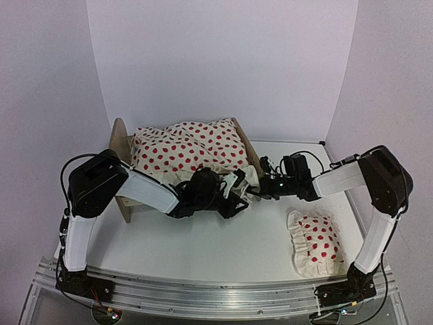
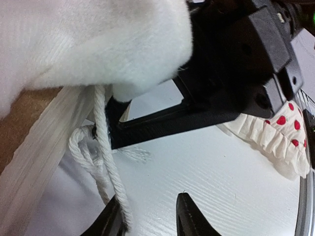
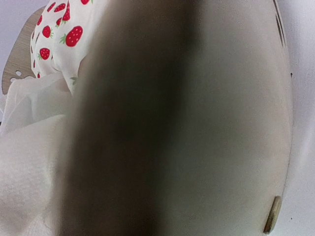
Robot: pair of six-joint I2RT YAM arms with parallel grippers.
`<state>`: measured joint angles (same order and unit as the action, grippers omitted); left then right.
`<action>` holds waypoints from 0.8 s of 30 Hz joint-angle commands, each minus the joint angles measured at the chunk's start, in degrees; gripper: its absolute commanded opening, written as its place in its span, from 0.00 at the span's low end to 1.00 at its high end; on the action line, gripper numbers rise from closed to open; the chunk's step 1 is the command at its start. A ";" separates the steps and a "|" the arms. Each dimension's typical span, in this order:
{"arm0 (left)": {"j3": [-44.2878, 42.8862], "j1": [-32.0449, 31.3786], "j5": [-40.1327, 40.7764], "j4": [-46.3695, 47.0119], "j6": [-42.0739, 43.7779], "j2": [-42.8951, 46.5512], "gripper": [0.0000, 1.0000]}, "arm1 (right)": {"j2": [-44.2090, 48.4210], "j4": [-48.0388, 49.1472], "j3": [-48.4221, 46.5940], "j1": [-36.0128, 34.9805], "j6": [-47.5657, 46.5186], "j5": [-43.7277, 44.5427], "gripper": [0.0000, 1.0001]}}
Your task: Set up the pet bed
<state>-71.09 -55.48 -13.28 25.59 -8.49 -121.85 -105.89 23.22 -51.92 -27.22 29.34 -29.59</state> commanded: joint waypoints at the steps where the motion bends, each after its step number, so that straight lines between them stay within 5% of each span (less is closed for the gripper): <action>1: 2.75 0.89 -4.63 -3.07 4.28 7.29 0.42 | -1.50 1.62 -2.44 -0.11 -1.55 -1.37 0.00; 10: 10.00 3.06 -3.86 -5.21 13.46 15.87 0.40 | -1.72 2.73 -2.61 -0.14 -3.21 -2.15 0.00; 14: 2.37 4.45 7.16 -8.34 14.91 10.88 0.28 | -1.03 3.05 -1.89 -0.11 -4.41 -1.43 0.00; 24: 1.33 4.12 10.24 -0.54 16.67 4.00 0.17 | -0.46 5.39 -0.78 -0.11 -4.81 -1.45 0.00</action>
<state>-67.24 -51.30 -6.76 21.73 7.65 -113.35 -106.76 24.37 -52.47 -26.74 26.91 -29.63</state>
